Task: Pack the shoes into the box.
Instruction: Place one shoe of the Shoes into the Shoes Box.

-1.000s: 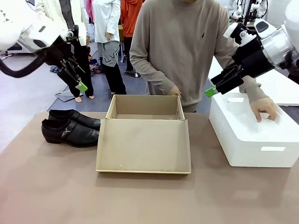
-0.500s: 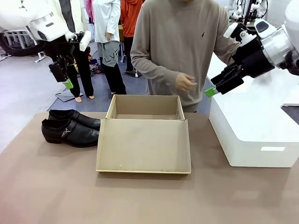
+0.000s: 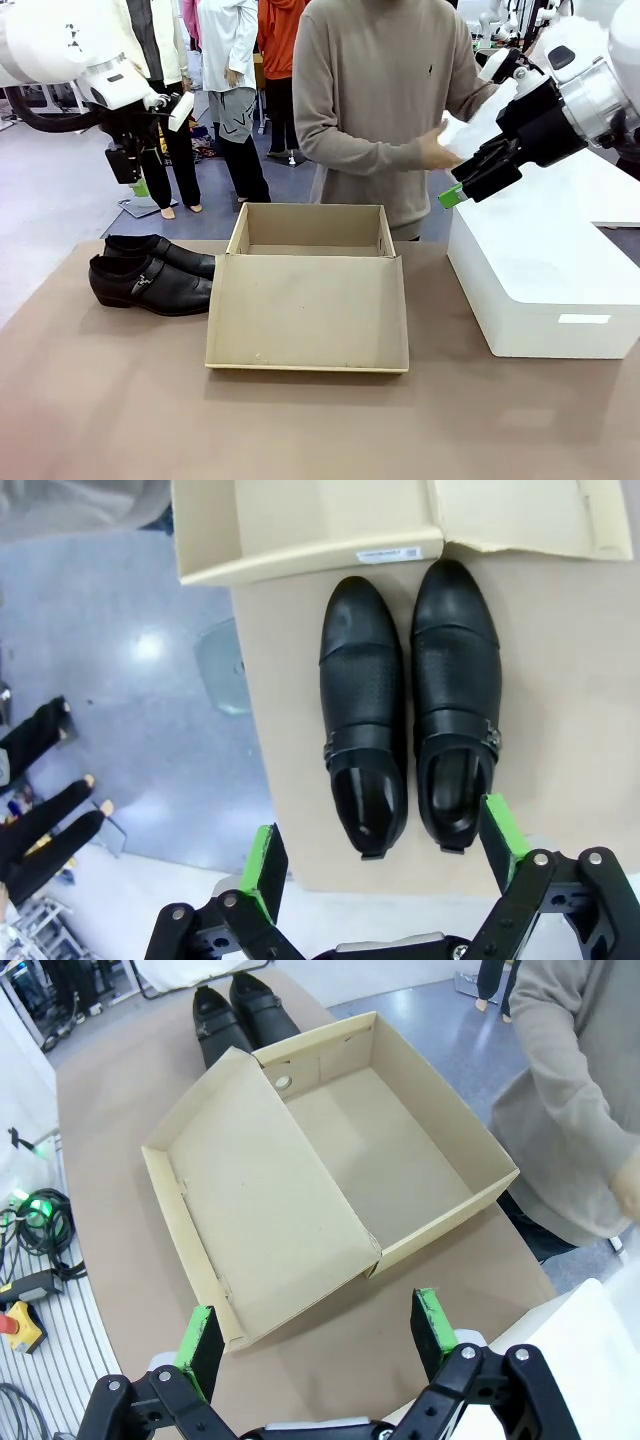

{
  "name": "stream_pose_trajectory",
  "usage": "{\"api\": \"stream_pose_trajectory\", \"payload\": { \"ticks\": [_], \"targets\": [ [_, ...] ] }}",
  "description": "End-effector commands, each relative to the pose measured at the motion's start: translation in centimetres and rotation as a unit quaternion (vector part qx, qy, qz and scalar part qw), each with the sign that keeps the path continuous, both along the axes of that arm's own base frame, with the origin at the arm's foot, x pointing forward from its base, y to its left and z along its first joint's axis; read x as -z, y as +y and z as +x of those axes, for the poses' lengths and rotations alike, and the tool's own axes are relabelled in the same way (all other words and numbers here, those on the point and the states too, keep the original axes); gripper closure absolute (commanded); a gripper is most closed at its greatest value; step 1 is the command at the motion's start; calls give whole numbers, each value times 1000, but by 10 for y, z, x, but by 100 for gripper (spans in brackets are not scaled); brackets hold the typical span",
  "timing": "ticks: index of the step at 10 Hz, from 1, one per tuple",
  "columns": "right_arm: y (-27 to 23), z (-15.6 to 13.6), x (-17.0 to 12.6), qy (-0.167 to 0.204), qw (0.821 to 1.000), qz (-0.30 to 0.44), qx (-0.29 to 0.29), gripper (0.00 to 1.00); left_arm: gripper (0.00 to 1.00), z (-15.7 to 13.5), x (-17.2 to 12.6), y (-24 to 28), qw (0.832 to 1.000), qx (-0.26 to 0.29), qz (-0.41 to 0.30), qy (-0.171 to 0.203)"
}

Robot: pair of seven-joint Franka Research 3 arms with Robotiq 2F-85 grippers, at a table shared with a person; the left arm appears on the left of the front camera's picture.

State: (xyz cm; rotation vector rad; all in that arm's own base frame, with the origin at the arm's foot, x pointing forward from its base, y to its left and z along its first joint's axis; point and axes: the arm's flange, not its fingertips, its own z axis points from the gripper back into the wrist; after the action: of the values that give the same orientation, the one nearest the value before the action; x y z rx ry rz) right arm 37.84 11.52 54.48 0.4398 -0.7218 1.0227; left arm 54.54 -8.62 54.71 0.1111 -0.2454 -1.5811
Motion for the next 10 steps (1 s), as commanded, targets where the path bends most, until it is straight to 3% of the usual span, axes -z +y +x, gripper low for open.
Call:
{"api": "stream_pose_trajectory", "payload": {
  "ticks": [1,10],
  "targets": [
    [0,3,1,-4,1000,11,-7,0,0,-9,-7,-5,1000,10,-8,4],
    [0,3,1,-4,1000,11,-7,0,0,0,-1,-1,1000,7,1,6]
  ]
}}
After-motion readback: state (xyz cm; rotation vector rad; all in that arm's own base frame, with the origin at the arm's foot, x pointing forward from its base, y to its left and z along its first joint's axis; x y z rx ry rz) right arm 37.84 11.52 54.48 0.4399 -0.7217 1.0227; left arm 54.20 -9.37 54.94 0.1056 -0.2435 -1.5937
